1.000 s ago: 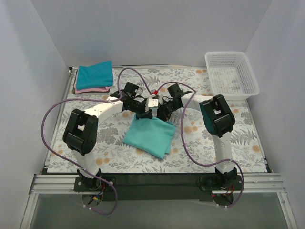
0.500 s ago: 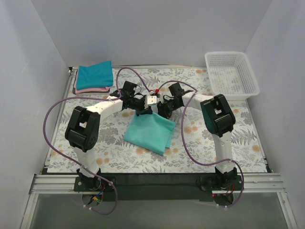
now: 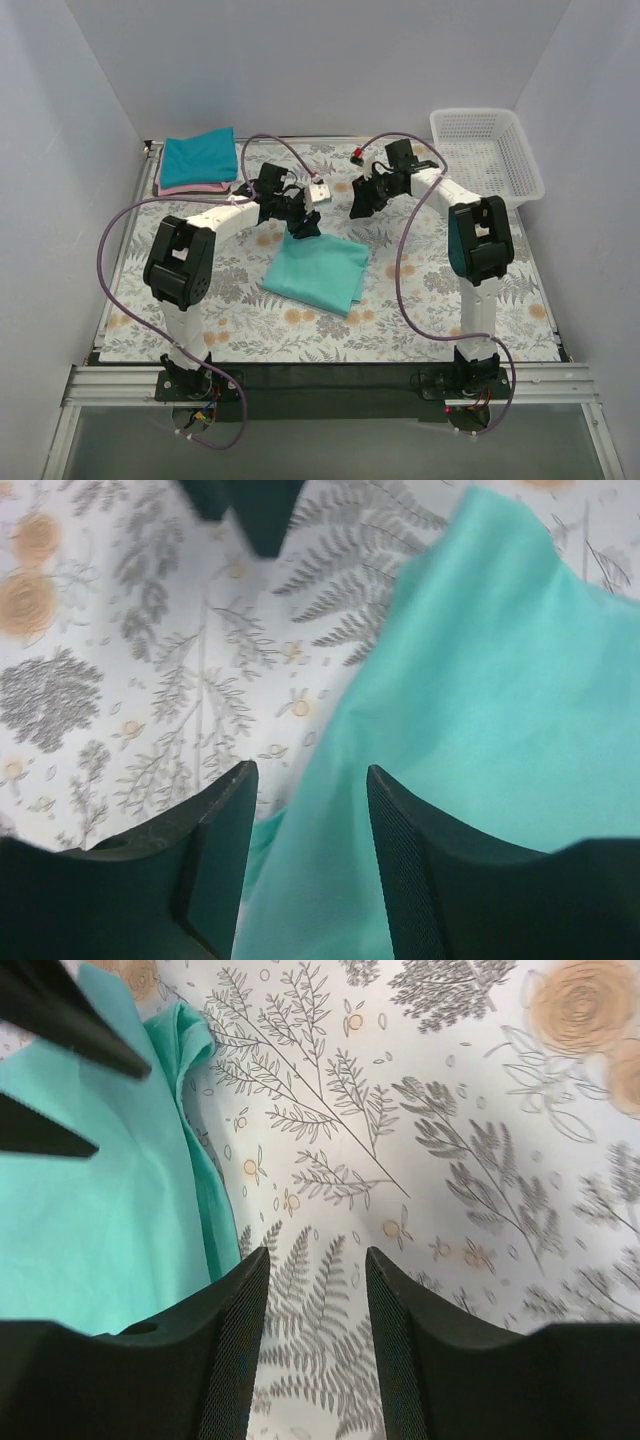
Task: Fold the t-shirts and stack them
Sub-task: Fold the tshirt
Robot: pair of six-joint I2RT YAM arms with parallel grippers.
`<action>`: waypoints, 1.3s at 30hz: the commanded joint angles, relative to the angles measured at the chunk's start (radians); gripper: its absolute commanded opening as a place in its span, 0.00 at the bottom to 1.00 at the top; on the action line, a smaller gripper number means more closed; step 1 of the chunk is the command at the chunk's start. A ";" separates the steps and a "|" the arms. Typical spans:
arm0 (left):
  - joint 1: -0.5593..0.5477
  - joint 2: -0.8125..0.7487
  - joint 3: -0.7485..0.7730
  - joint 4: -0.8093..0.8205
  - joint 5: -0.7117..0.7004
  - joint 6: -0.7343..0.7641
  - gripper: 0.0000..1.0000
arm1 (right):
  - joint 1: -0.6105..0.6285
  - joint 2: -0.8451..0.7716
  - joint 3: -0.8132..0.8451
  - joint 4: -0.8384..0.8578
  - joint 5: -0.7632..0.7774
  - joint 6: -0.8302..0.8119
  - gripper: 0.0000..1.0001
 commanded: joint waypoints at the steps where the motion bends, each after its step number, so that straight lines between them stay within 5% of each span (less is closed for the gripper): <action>1: 0.051 -0.034 0.096 0.041 -0.013 -0.265 0.46 | -0.022 -0.150 0.002 -0.063 -0.023 -0.005 0.43; 5: 0.091 -0.119 0.046 0.036 -0.002 -0.419 0.43 | -0.029 -0.256 -0.088 -0.062 -0.172 0.044 0.35; 9: 0.102 -0.195 -0.026 0.012 0.059 -0.580 0.30 | 0.000 -0.328 -0.217 -0.042 -0.322 0.118 0.22; 12: 0.106 -0.193 -0.072 0.002 0.137 -0.713 0.21 | 0.027 -0.331 -0.287 0.000 -0.384 0.164 0.20; 17: 0.113 -0.128 -0.105 0.065 0.185 -0.896 0.21 | 0.033 -0.264 -0.392 0.104 -0.375 0.249 0.19; 25: 0.186 0.123 -0.027 0.262 0.190 -1.143 0.22 | -0.031 -0.080 -0.297 0.182 -0.261 0.272 0.19; 31: 0.232 0.306 0.116 0.280 0.187 -1.183 0.22 | -0.080 0.060 -0.110 0.123 -0.215 0.184 0.19; 39: 0.275 0.162 0.190 0.236 0.308 -1.203 0.33 | -0.086 -0.057 0.027 0.020 -0.209 0.092 0.25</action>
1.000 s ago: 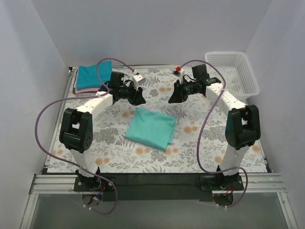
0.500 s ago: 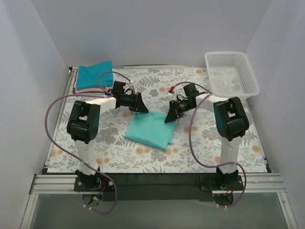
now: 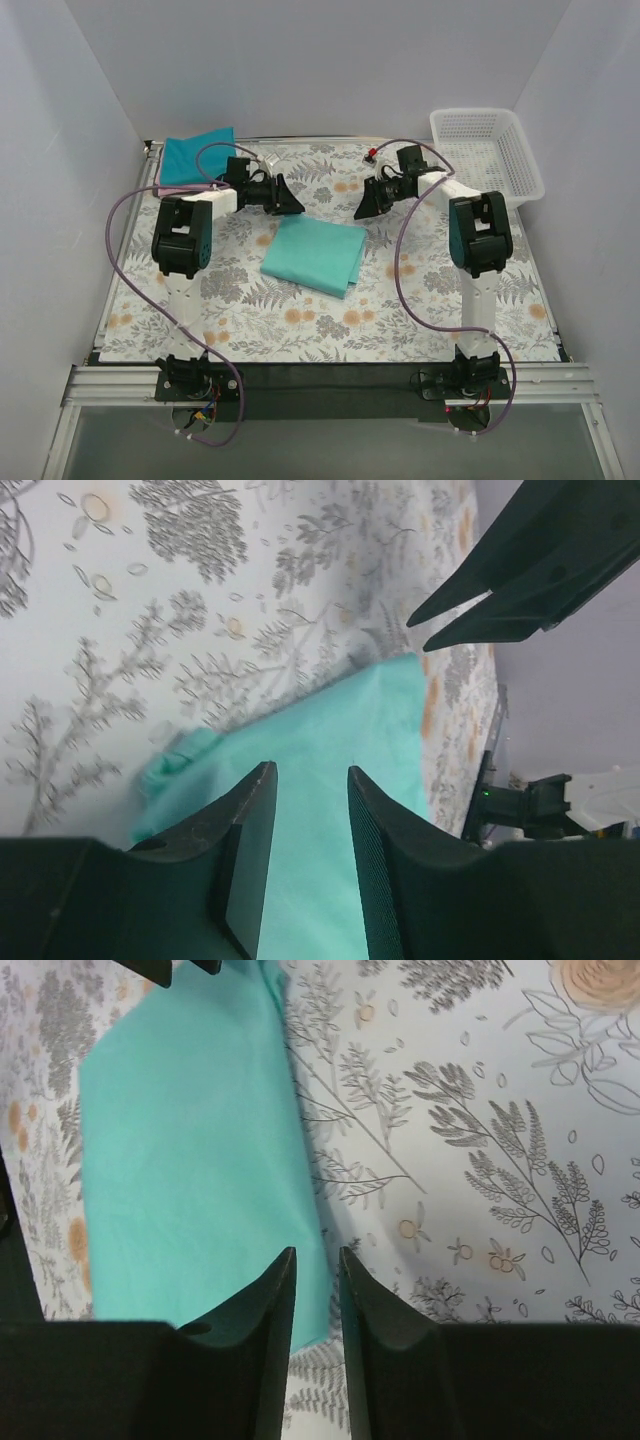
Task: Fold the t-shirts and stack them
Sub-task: Fold the tshirt
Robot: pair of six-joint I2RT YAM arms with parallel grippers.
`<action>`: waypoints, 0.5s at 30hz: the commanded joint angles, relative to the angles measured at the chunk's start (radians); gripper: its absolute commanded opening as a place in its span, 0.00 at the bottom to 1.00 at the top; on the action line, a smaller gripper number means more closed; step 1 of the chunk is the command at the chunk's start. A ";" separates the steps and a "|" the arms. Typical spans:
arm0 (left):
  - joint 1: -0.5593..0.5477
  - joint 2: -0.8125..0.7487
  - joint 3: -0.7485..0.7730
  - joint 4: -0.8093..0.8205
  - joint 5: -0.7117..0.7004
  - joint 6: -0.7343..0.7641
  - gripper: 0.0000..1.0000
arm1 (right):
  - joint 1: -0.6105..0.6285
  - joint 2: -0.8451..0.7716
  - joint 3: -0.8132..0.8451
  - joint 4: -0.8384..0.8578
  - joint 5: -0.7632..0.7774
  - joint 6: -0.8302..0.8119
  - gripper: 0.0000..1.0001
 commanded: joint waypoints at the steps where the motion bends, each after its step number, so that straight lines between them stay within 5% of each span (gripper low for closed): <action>1: 0.029 -0.239 -0.057 0.004 0.078 -0.040 0.34 | 0.003 -0.166 0.024 -0.055 -0.045 -0.035 0.27; 7: 0.037 -0.496 -0.393 0.054 0.162 -0.159 0.36 | 0.087 -0.399 -0.226 0.043 -0.188 0.145 0.40; 15: 0.032 -0.484 -0.570 0.172 0.187 -0.234 0.35 | 0.294 -0.418 -0.525 0.317 -0.165 0.340 0.44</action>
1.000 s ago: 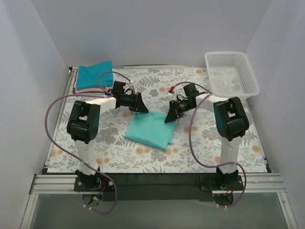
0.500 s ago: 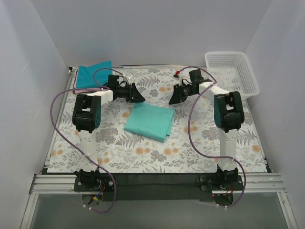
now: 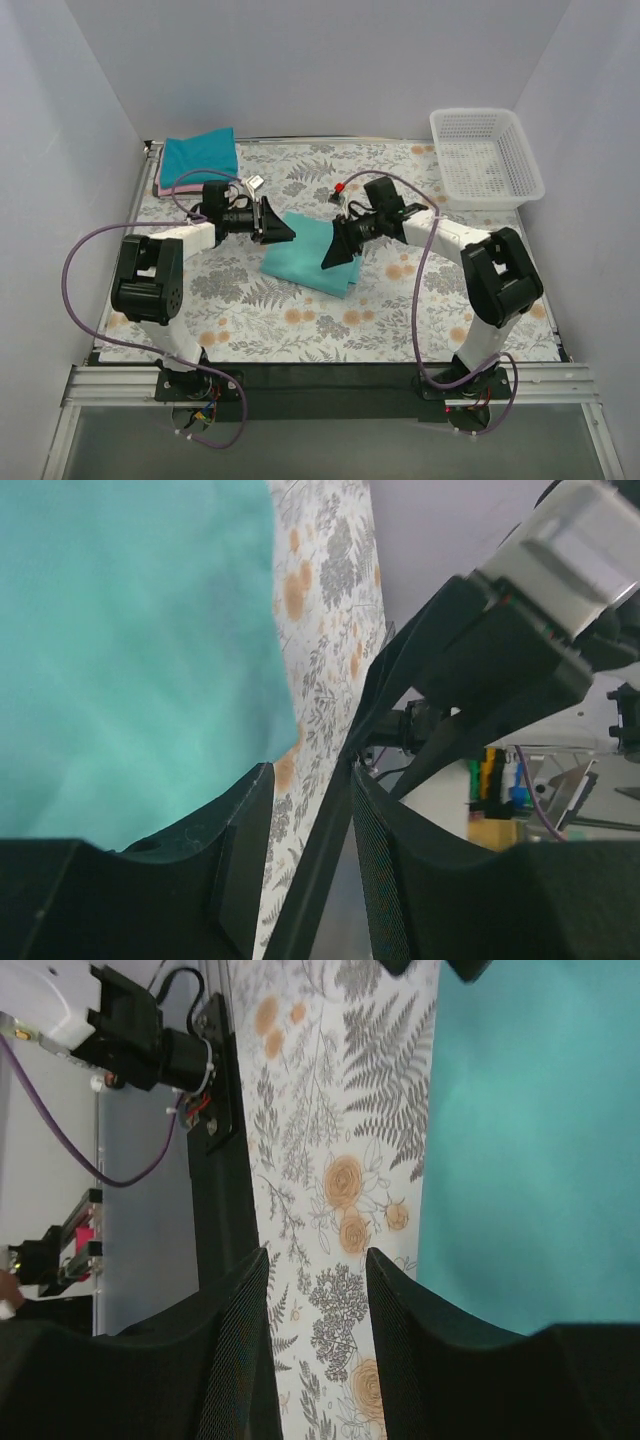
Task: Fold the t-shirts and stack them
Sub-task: Fold the tshirt
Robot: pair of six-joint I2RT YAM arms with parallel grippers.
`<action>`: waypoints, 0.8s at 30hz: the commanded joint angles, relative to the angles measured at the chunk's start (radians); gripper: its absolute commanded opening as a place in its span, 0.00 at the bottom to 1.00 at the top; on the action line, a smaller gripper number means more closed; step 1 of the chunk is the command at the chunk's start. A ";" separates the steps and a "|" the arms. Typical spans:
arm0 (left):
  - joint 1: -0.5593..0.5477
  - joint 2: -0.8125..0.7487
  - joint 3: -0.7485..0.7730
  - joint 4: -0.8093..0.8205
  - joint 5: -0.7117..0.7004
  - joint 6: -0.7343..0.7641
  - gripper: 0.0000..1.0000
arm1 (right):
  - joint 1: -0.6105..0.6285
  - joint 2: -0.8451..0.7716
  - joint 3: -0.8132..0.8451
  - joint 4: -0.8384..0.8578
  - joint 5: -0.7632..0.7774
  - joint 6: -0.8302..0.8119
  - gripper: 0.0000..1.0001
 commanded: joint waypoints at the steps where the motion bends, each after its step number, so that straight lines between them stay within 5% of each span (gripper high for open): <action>1: -0.002 0.040 -0.044 0.020 0.008 -0.026 0.35 | 0.023 0.062 -0.084 0.152 0.010 0.124 0.44; 7: 0.001 0.174 -0.098 0.015 -0.063 -0.008 0.34 | -0.006 0.205 -0.118 0.195 0.065 0.108 0.41; 12: 0.025 0.254 -0.116 -0.022 -0.095 0.003 0.33 | -0.084 0.263 -0.111 0.006 0.105 -0.036 0.41; 24: 0.051 0.087 -0.018 -0.061 -0.023 0.037 0.34 | -0.227 0.199 0.147 -0.442 0.223 -0.452 0.33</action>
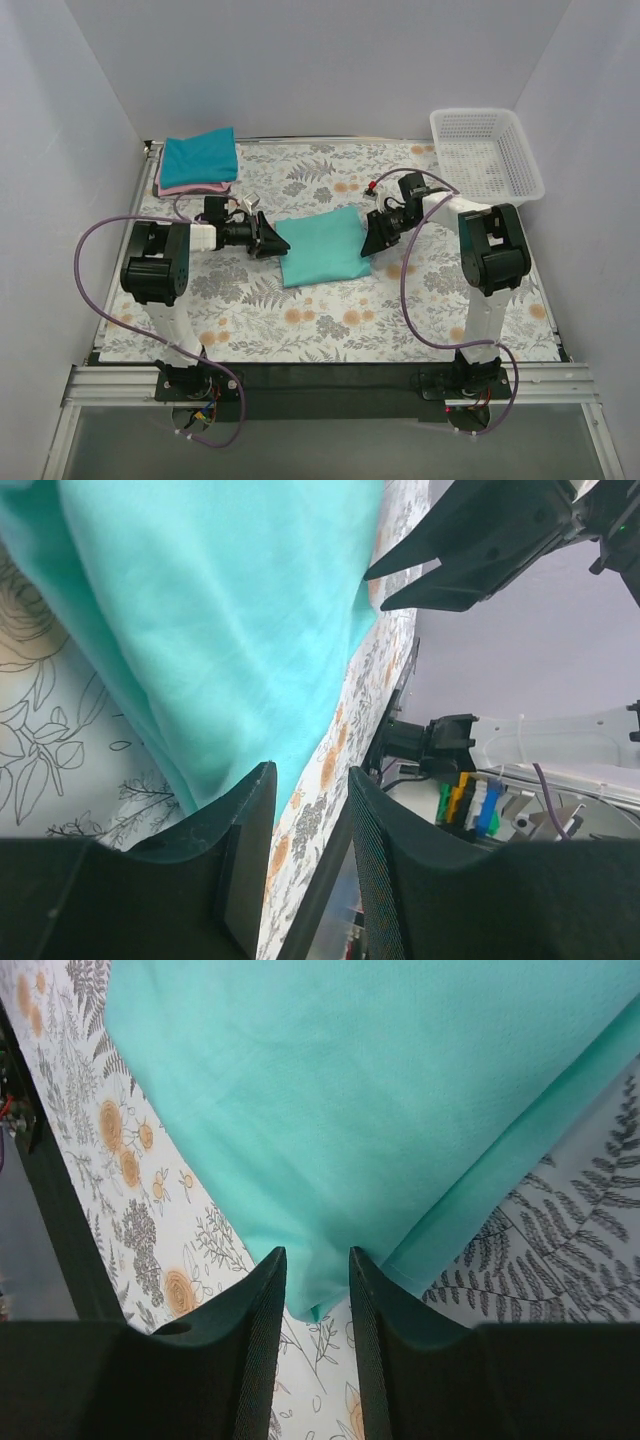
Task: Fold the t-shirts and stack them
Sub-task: Fold the tshirt
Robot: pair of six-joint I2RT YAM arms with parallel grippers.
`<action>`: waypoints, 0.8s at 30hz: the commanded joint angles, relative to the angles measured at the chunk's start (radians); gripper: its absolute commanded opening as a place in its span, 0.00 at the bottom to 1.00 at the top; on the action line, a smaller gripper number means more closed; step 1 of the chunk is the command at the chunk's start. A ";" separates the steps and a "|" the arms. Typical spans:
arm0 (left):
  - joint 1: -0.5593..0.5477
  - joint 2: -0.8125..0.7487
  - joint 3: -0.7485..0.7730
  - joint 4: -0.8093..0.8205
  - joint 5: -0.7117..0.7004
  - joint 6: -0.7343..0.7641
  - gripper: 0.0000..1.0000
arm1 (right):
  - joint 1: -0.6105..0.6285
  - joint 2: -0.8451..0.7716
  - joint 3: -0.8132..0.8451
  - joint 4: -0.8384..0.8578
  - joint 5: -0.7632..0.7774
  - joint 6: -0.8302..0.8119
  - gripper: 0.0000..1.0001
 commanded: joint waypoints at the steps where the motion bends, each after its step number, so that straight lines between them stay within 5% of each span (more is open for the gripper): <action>1: 0.013 -0.110 0.025 -0.013 0.037 0.010 0.34 | 0.004 -0.064 0.061 -0.164 0.016 -0.152 0.33; 10: -0.068 -0.191 -0.076 0.053 0.042 -0.052 0.33 | 0.037 -0.104 -0.009 -0.154 -0.139 -0.076 0.31; 19: -0.099 -0.055 -0.130 0.073 -0.089 -0.053 0.30 | -0.001 0.010 -0.107 -0.106 0.012 -0.138 0.26; 24: -0.068 -0.078 -0.079 -0.024 -0.020 0.008 0.33 | -0.033 -0.004 -0.049 -0.137 0.052 -0.149 0.25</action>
